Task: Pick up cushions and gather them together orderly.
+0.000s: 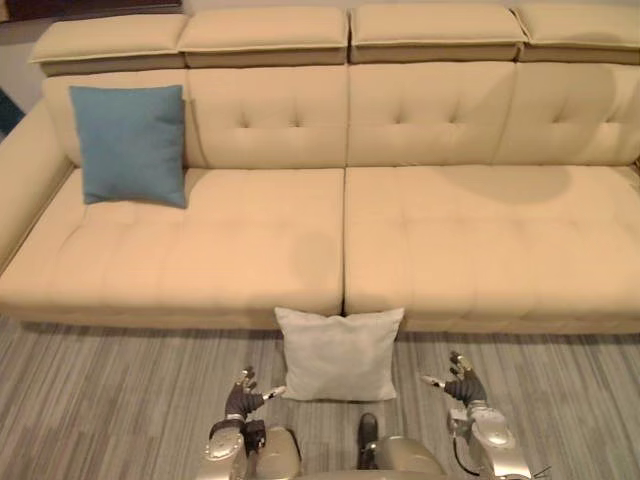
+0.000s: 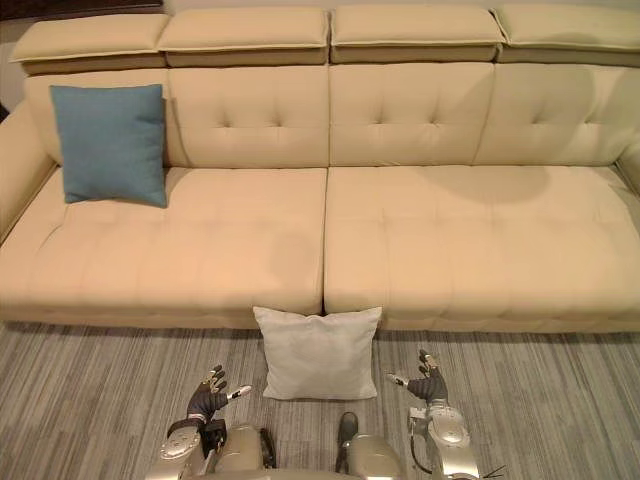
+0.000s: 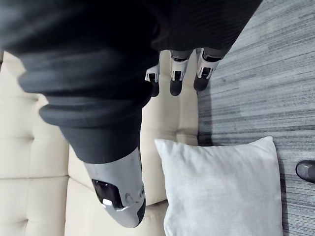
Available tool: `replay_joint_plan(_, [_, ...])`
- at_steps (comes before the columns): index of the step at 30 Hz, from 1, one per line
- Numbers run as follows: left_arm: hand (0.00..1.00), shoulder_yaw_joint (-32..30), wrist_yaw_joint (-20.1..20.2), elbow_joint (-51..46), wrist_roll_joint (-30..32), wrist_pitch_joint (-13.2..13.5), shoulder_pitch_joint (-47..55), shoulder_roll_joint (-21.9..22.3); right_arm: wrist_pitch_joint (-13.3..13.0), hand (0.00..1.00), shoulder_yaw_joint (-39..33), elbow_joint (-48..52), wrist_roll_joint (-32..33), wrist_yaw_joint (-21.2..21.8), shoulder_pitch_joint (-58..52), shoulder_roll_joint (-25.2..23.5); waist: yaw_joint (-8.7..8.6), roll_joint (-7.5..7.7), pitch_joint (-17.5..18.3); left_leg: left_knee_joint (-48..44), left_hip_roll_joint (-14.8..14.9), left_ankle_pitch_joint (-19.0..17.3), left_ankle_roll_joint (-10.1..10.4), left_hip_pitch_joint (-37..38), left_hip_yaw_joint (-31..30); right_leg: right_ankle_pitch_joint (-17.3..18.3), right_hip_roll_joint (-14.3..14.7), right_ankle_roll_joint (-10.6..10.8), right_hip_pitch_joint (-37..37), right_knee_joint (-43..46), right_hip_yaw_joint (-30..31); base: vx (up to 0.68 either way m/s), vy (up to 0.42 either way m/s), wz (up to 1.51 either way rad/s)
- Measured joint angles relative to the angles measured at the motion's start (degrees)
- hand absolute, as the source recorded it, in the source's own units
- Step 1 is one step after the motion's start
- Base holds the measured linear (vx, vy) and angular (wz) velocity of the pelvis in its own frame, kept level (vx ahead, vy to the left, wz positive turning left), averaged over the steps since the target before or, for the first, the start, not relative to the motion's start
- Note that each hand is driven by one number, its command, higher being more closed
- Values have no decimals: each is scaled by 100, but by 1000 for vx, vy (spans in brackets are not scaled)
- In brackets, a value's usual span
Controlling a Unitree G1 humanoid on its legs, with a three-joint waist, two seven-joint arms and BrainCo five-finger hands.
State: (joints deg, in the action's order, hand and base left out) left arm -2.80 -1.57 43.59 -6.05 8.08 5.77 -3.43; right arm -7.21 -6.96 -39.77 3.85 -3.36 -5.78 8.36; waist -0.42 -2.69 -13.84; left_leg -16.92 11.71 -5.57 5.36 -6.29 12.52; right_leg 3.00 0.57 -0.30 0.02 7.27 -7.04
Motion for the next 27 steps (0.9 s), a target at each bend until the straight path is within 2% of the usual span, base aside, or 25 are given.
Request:
replay_joint_plan(1, [0, -1, 0, 5, 1, 1, -14, -55, 0, 0, 25, 1, -23, -6, -36, -28, 10, 83, 25, 134, -125, -4, -3, 81, 40, 60, -136, 103, -17, 11, 78, 117, 120, -7])
replay_joint_plan(3, [0, 5, 1, 2, 2, 2, -56, -133, 0, 0, 24, -53, -158, -23, -63, -24, -23, 149, 9, 325, -309, -15, -46, 154, 150, 141, -322, 229, -87, 85, 121, 117, 161, -8])
replay_joint_plan(5, [0, -9, -33, 3, 1, 2, -75, -249, 1, 0, 78, -174, -227, -38, 66, -16, 18, 174, -37, 299, -410, -83, -150, 88, 267, 232, -412, 338, -316, 281, 256, 59, 141, -26])
replay_joint_plan(7, [0, -11, -143, 2, -11, 2, -368, -422, -3, 0, 134, -258, -237, -107, 482, -2, 12, 190, -396, 10, -457, -153, -263, -237, 330, 324, -495, 372, -745, 707, 364, -13, 113, -13])
replay_joint_plan(10, [0, -5, -345, 19, -174, 19, -1012, -568, -5, 0, 134, -405, -221, -332, 1251, 38, 115, 195, -825, -531, -408, -260, -416, -1019, 389, 393, -561, 417, -1590, 1278, 448, -123, 75, -10])
replay_joint_plan(12, [0, -13, -460, 24, -301, 106, -1298, -587, -12, 0, 187, -402, -216, -448, 1591, 45, 165, 220, -1036, -874, -330, -421, -443, -1413, 442, 490, -566, 407, -2018, 1604, 526, -148, 62, -15])
replay_joint_plan(15, [0, -24, -610, 51, -499, 130, -1701, -533, -12, 0, 412, -402, -161, -663, 2088, 55, 149, 206, -1124, -1534, -176, -655, -533, -2379, 428, 615, -551, 404, -2975, 2184, 563, -165, 45, -10])
replay_joint_plan(21, [0, -456, -809, 46, -854, 149, -2961, -171, -2, 0, 672, -395, -93, -931, 3346, -51, 148, 203, -1612, -2468, 39, -784, -655, -3973, 325, 666, -489, 390, -4533, 3041, 614, -96, 5, -5])
replay_joint_plan(27, [0, -662, -1006, -204, -1038, 225, -3682, 191, -3, 0, 789, -304, 80, -1176, 4366, -173, 187, 193, -1711, -3052, 135, -813, -704, -5013, 287, 768, -495, 359, -5644, 3752, 686, -59, -12, -1])
